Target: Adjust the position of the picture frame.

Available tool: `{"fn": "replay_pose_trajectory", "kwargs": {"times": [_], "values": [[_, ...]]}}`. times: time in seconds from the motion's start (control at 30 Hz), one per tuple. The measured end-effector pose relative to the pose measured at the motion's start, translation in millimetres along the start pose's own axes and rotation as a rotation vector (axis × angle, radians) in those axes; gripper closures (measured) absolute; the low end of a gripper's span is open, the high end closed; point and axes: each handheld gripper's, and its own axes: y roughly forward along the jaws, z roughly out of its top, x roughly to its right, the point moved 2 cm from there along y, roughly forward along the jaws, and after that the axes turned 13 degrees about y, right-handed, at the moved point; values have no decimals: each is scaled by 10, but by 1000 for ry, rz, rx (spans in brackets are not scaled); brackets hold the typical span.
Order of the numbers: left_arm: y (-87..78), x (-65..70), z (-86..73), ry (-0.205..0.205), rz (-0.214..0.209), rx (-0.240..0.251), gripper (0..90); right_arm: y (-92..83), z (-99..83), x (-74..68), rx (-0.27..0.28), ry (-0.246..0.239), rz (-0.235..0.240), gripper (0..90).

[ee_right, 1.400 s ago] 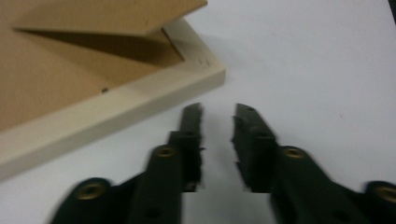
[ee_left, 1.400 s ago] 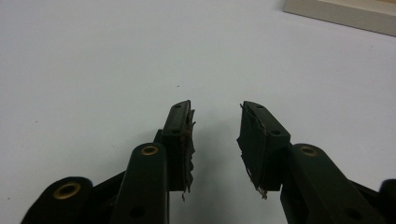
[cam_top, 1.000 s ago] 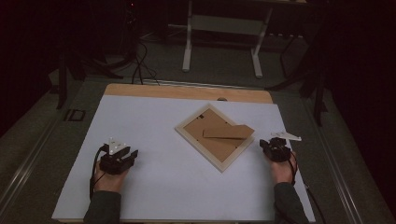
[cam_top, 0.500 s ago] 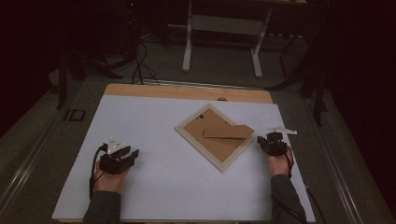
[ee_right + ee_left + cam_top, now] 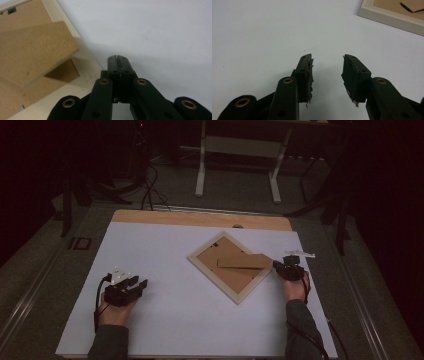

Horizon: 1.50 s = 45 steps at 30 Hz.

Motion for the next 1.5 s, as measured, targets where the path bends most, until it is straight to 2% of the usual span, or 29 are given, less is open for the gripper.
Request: {"fn": "replay_pose_trajectory", "kwargs": {"times": [0.23,0.33,0.4,0.43,0.7,0.8,1.17,1.5], "values": [[-31,-32,-7,-12,11,15,603,45,57,-34,-33,-51,-11,895],[-45,-47,-11,-16,19,16,602,69,54,-29,-45,-46,-2,898],[-48,-52,-13,-20,26,15,602,70,53,-18,-44,-31,6,897],[-50,-58,-16,-21,29,14,600,70,47,-2,-41,-6,18,898],[-53,-67,-17,-18,36,16,595,109,54,-3,-51,-6,9,898],[-53,-72,-19,-21,41,16,592,127,47,-33,-65,-34,6,898],[-48,-77,-23,-23,51,10,585,142,-69,-142,-80,-73,54,898],[-47,-54,-12,-20,42,12,602,87,-174,-122,-78,-39,113,898]]}}
